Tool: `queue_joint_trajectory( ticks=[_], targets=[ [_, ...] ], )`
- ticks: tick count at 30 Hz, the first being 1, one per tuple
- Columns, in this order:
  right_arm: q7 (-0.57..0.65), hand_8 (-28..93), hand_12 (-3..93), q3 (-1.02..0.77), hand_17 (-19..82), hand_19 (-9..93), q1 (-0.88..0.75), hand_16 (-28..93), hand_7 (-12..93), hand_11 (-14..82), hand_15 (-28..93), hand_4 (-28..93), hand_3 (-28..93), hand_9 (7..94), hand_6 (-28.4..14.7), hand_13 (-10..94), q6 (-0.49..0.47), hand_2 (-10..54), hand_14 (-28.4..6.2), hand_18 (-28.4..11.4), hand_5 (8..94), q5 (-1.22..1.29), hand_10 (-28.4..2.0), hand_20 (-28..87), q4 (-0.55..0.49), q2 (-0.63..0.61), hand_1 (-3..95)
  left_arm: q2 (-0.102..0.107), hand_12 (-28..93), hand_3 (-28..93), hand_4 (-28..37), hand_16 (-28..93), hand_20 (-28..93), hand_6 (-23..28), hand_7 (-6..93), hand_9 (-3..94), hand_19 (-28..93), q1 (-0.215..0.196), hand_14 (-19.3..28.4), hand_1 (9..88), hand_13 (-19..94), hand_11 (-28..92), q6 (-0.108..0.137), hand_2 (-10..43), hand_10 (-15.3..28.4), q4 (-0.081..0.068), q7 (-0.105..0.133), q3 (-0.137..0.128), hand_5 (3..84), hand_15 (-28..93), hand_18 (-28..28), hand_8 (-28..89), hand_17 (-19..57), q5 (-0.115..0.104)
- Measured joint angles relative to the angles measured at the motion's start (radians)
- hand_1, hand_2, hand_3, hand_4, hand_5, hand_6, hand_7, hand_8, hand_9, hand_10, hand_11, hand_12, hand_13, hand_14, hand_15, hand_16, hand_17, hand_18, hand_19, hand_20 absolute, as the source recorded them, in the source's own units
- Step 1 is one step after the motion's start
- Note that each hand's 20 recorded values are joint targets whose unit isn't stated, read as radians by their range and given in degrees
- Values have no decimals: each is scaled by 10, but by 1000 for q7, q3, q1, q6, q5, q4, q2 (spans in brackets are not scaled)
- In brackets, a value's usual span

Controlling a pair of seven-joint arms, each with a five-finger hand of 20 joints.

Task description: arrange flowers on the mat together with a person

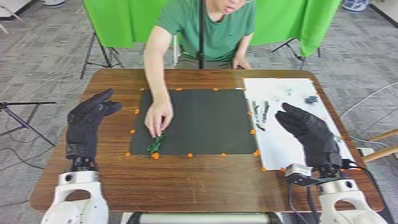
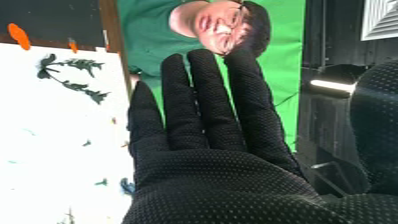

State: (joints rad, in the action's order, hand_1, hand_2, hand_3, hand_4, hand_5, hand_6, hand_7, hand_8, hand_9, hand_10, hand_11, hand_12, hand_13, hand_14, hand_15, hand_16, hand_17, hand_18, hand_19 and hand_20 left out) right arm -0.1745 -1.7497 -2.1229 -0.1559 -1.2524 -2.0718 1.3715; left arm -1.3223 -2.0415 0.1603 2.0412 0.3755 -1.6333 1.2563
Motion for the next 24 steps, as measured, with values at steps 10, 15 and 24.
queue_joint_trajectory(
  ticks=[10, 15, 24],
  targets=[
    [0, -95, 112, -2, 199, 15, -1, 69, 117, 60, 138, -185, 705, 498, -25, 385, 0, -8, -127, -146, 477, -5, -153, 226, 0, 0, 185, -6, 154, 681, -180, -11, 230, 28, 142, 575, 150, 0, 189, 281, 491, 220, 0, -14, 154, 0, 0, -2, 526, 244, 140, -62, 148, 0],
    [-2, -96, 112, -4, 200, 15, -1, 70, 120, 60, 139, -189, 700, 497, -24, 386, -1, -32, -126, -146, 474, -15, -150, 228, 0, 1, 197, -9, 154, 681, -179, -10, 230, 28, 142, 574, 151, -5, 189, 281, 491, 220, 0, -14, 155, 4, 0, -5, 526, 244, 140, -62, 148, 0],
    [-4, -96, 141, -5, 219, 52, -2, 106, 122, 70, 162, -238, 652, 519, -26, 438, -1, -94, -139, -150, 470, -28, -156, 267, 0, 2, 204, -10, 153, 679, -180, -10, 230, 28, 141, 575, 151, -11, 189, 281, 492, 220, 1, -14, 155, 7, 0, -7, 526, 244, 140, -61, 148, 0]
  ],
)
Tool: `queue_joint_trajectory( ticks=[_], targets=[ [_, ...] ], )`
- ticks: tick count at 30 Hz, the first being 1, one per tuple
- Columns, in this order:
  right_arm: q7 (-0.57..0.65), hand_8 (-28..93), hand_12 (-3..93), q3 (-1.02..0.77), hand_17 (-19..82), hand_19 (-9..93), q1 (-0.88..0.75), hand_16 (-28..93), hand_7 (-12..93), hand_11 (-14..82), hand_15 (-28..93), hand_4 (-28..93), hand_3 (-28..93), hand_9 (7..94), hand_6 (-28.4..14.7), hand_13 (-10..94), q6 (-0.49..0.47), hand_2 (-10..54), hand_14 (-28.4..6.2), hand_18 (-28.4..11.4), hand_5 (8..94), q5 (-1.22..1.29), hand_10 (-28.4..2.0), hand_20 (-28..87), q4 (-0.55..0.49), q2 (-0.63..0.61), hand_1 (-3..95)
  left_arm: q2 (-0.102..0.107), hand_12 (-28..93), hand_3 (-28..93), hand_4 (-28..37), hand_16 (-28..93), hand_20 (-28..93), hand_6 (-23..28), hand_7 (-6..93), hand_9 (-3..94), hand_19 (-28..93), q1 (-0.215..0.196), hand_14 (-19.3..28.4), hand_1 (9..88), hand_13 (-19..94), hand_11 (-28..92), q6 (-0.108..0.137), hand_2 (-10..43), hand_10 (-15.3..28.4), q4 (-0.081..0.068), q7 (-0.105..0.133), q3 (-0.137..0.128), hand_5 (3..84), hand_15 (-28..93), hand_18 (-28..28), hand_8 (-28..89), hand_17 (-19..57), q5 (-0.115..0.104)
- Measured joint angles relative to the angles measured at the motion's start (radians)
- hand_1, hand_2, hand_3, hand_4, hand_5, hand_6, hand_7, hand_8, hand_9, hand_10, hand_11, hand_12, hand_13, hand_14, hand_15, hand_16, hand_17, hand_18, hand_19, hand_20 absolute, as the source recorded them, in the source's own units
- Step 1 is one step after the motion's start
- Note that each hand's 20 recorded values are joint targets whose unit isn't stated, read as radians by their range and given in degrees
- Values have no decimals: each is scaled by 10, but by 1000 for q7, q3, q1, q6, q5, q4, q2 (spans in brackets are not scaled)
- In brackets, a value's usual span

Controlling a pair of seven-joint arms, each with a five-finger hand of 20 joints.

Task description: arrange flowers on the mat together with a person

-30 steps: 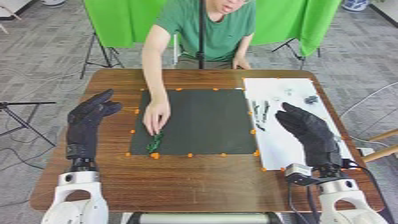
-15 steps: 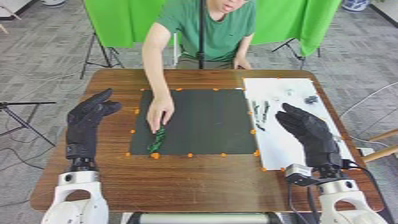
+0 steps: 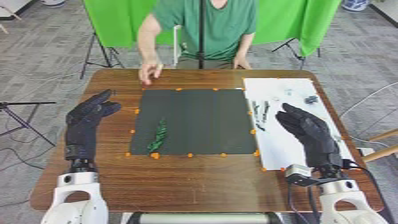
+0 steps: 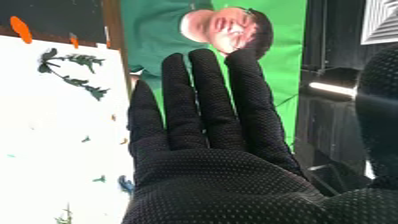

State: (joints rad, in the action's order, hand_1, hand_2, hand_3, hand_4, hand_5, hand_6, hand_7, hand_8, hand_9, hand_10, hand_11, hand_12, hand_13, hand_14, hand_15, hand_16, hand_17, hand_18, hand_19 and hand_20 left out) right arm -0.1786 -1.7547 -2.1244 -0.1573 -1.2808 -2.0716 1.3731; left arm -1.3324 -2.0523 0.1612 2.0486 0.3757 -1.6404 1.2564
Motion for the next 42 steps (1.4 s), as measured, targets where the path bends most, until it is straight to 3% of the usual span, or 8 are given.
queue_joint_trajectory(
  ticks=[4, 6, 10, 13, 15, 24, 29, 42],
  targets=[
    [0, -93, 200, -6, 240, 167, -3, 199, 121, 108, 183, -280, 563, 566, -35, 518, 16, -95, -148, -167, 486, -52, -162, 338, -12, 0, 238, -1, 153, 678, -180, -10, 230, 28, 141, 576, 151, -6, 189, 281, 492, 219, 1, -13, 155, 5, 0, -3, 525, 244, 141, -61, 147, 0],
    [1, -94, 234, -14, 240, 295, -8, 259, 135, 170, 253, -282, 519, 590, -35, 561, 54, -95, -151, -179, 517, -123, -167, 390, -38, -4, 255, -2, 153, 678, -179, -10, 230, 27, 142, 576, 151, -8, 189, 281, 492, 219, 3, -13, 155, 7, 0, -5, 526, 245, 141, -61, 147, 0],
    [23, -82, 301, -22, 240, 509, -13, 266, 164, 279, 481, -282, 504, 612, -34, 596, 237, -95, -153, -206, 564, -318, -170, 449, -104, -38, 272, -6, 154, 678, -179, -11, 230, 28, 142, 575, 151, -14, 189, 281, 493, 220, 3, -13, 155, 10, 0, -10, 526, 246, 140, -62, 147, 0],
    [91, -70, 354, -41, 232, 596, -10, 275, 193, 355, 620, -283, 578, 603, -35, 594, 375, -95, -154, -221, 587, -459, -171, 492, -137, -91, 256, -9, 153, 678, -178, -11, 230, 29, 141, 576, 151, -19, 189, 282, 493, 219, 3, -13, 155, 13, 0, -13, 525, 246, 140, -62, 148, 0],
    [172, -66, 375, -70, 232, 616, -3, 282, 208, 387, 655, -283, 590, 599, -33, 592, 406, -95, -156, -227, 597, -551, -171, 503, -145, -127, 260, -9, 154, 677, -178, -12, 230, 29, 140, 576, 151, -21, 188, 282, 494, 220, 4, -13, 155, 14, 0, -14, 525, 246, 140, -61, 148, 0],
    [583, -65, 384, -102, 249, 641, 29, 296, 236, 406, 697, -283, 591, 622, -27, 608, 245, -95, -152, -231, 633, -985, -163, 506, -114, -276, 335, -7, 153, 678, -178, -12, 230, 29, 140, 576, 151, -31, 188, 281, 494, 219, 11, -14, 155, 21, -1, -15, 525, 246, 140, -61, 148, -2],
    [615, -65, 368, -86, 258, 642, 33, 298, 230, 384, 695, -283, 583, 650, -26, 620, 184, -95, -146, -231, 652, -1146, -158, 501, -43, -321, 353, -7, 153, 678, -178, -12, 230, 28, 140, 576, 150, -38, 188, 281, 494, 219, 15, -14, 156, 24, -1, -17, 524, 246, 140, -62, 148, -8],
    [649, -63, 345, -71, 278, 650, 29, 310, 212, 349, 691, -283, 579, 706, -19, 646, 122, -95, -140, -233, 689, -1153, -151, 495, 26, -341, 370, -5, 153, 678, -179, -12, 230, 29, 140, 576, 151, -40, 188, 281, 494, 218, 20, -14, 156, 26, 0, -18, 525, 246, 140, -61, 147, -10]
  ],
)
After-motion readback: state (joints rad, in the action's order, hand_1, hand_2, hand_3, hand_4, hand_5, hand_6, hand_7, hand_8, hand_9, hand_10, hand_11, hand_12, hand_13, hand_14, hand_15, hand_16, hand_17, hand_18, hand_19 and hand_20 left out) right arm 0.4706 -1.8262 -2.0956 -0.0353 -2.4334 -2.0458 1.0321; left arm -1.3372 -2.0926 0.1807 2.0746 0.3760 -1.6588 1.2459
